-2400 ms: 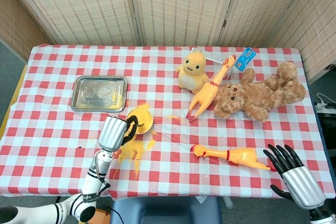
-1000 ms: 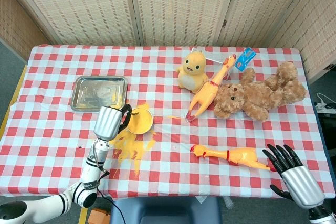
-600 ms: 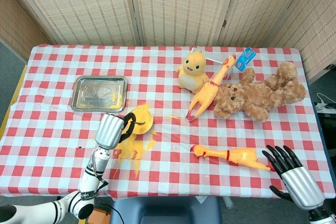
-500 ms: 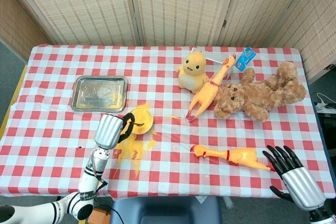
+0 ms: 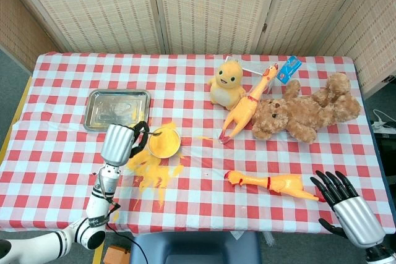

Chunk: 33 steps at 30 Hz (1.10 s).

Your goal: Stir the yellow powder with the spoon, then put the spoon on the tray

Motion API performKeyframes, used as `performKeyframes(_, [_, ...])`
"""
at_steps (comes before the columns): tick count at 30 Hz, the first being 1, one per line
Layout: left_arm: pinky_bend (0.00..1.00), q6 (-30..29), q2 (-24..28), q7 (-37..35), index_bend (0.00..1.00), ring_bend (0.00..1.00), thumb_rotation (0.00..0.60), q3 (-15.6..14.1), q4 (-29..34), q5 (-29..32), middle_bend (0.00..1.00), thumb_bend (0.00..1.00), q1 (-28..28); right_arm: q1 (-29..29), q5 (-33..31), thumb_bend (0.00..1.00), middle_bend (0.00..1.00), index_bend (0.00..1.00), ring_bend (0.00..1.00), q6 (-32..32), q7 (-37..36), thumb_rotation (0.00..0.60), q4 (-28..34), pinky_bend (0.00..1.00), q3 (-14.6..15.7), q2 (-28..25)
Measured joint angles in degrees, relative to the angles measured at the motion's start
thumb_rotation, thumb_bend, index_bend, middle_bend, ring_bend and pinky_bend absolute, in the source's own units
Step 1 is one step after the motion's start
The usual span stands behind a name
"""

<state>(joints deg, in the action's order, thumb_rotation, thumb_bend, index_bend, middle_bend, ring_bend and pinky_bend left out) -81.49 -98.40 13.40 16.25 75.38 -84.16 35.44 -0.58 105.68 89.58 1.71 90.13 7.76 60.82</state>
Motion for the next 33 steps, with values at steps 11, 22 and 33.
performKeyframes(11, [1.0,4.7,-1.9,-7.5,0.79,1.0,0.6,4.4,-18.3,3.6,1.0,0.74,5.0,-0.2,-2.0,0.08,0.0,0.0,0.0,-1.4,3.0,0.6,0.0,0.0,-1.1,1.5])
performKeyframes(22, [1.0,15.4,-10.3,-18.6,0.79,1.0,0.6,6.7,-48.1,8.2,1.0,0.73,13.3,-0.1,-4.4,0.08,0.0,0.0,0.0,-2.2,5.3,0.6,0.1,0.0,-2.2,2.5])
performKeyframes(33, [1.0,24.2,-17.8,-26.1,0.75,1.0,0.6,5.4,-64.3,10.8,1.0,0.64,19.3,-0.7,-6.4,0.08,0.0,0.0,0.0,-4.0,6.9,0.6,0.2,0.0,-2.9,3.4])
